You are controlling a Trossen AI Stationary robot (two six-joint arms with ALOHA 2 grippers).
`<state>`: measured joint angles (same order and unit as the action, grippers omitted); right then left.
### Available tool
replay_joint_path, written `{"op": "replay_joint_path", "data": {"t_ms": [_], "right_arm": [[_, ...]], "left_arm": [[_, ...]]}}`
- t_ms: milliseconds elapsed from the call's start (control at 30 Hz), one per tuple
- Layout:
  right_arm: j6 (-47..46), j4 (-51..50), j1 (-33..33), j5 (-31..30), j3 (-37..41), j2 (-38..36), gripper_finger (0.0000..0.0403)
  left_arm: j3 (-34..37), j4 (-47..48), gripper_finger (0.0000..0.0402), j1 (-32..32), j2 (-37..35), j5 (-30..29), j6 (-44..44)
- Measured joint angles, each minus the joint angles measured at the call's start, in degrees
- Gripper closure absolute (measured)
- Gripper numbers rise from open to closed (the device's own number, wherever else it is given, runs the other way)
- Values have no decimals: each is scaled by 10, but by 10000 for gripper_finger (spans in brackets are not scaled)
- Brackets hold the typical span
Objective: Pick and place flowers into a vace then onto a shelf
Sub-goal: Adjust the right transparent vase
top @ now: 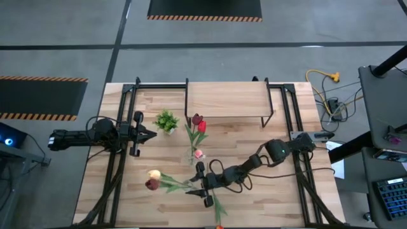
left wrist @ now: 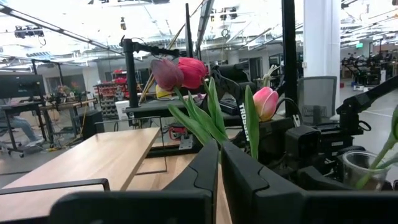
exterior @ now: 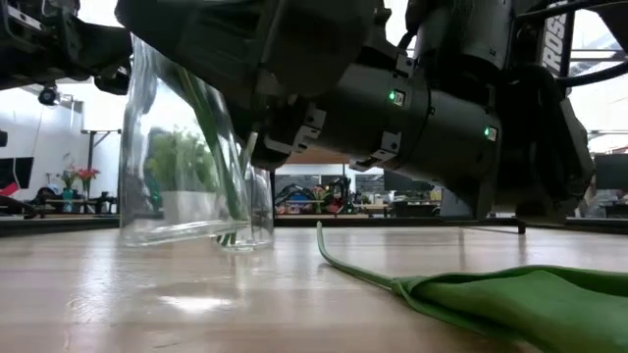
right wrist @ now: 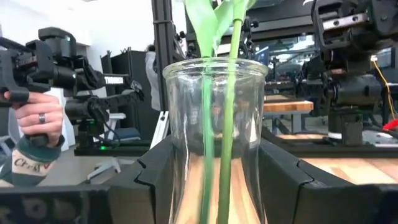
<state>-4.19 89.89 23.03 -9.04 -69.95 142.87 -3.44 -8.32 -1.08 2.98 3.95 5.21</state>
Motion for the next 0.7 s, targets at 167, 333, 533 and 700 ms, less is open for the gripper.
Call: {"op": "replay_joint_path", "data": {"t_ms": [167,333,533,700], "right_arm": [[-4,0,-1,-1,18,0,242],[-3,2,0,-1,33,0,242],[1,3,-1,-1,39,-1,239],[12,3,0,1,40,-1,239]], "left_arm": [[0,0,398,0,0,0,0],[0,0,398,0,0,0,0],[0,0,398,0,0,0,0],[0,0,398,0,0,0,0]]}}
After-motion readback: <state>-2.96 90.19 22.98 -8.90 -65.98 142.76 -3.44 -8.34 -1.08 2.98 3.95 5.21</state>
